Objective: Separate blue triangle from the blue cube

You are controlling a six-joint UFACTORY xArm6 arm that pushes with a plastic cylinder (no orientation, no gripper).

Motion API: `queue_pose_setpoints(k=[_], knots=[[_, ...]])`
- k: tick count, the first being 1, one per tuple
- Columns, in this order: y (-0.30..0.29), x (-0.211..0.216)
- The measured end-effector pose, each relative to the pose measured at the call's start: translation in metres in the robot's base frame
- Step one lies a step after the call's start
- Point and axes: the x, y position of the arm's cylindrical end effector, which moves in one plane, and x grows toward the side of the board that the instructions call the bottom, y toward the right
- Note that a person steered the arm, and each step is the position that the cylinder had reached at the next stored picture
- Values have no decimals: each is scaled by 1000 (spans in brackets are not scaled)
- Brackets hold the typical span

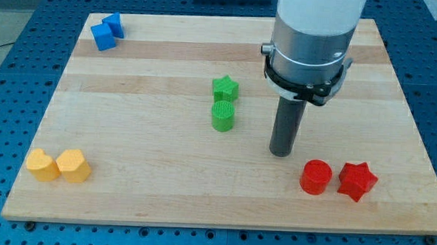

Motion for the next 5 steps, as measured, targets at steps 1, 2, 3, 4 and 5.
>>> queue_pose_setpoints(k=[1,2,3,4,5], knots=[[33,-74],[30,-110],[29,-118],[-18,-165],[-81,-176]])
